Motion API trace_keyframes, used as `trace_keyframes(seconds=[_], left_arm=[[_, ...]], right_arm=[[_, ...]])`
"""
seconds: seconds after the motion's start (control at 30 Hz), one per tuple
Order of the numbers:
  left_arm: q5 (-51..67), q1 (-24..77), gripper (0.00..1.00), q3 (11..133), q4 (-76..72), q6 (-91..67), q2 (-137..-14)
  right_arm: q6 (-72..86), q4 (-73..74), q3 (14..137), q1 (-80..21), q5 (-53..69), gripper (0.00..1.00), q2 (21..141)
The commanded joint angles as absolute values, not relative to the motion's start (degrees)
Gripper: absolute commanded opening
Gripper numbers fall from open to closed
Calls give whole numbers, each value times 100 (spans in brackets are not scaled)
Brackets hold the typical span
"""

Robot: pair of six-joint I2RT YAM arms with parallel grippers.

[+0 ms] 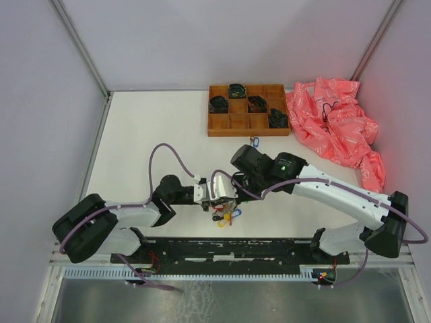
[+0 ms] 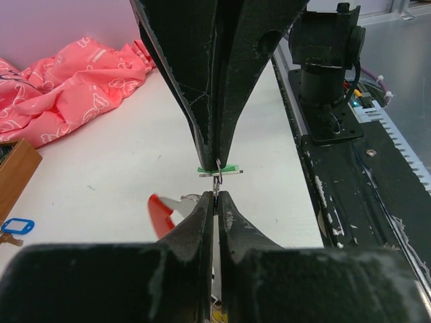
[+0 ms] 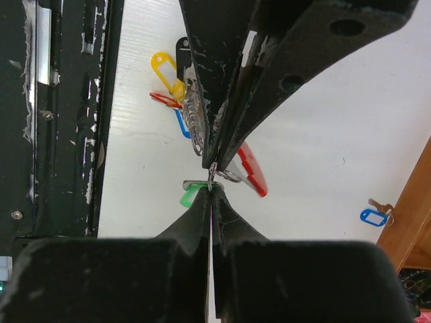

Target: Put the keys on the keyring

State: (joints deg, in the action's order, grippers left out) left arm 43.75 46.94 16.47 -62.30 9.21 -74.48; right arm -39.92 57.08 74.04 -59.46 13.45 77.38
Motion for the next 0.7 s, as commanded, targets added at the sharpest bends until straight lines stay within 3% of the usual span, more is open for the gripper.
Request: trace_keyframes(seconds=[0.0,0.27,0.67], left_arm=[[4345,4710,3,1988,-6164,1047,-7537],[3275,4702,3,1507,-6828,240,-7261],[2606,4711,3,1286,-7694,-771,-7332]], right_arm=[[-4017,5414,7589,-5984,1446,1,7685],[-3874,5226,7082,-5985,932,1,7328],[-3628,4071,6116,-5980,932,1,6874]])
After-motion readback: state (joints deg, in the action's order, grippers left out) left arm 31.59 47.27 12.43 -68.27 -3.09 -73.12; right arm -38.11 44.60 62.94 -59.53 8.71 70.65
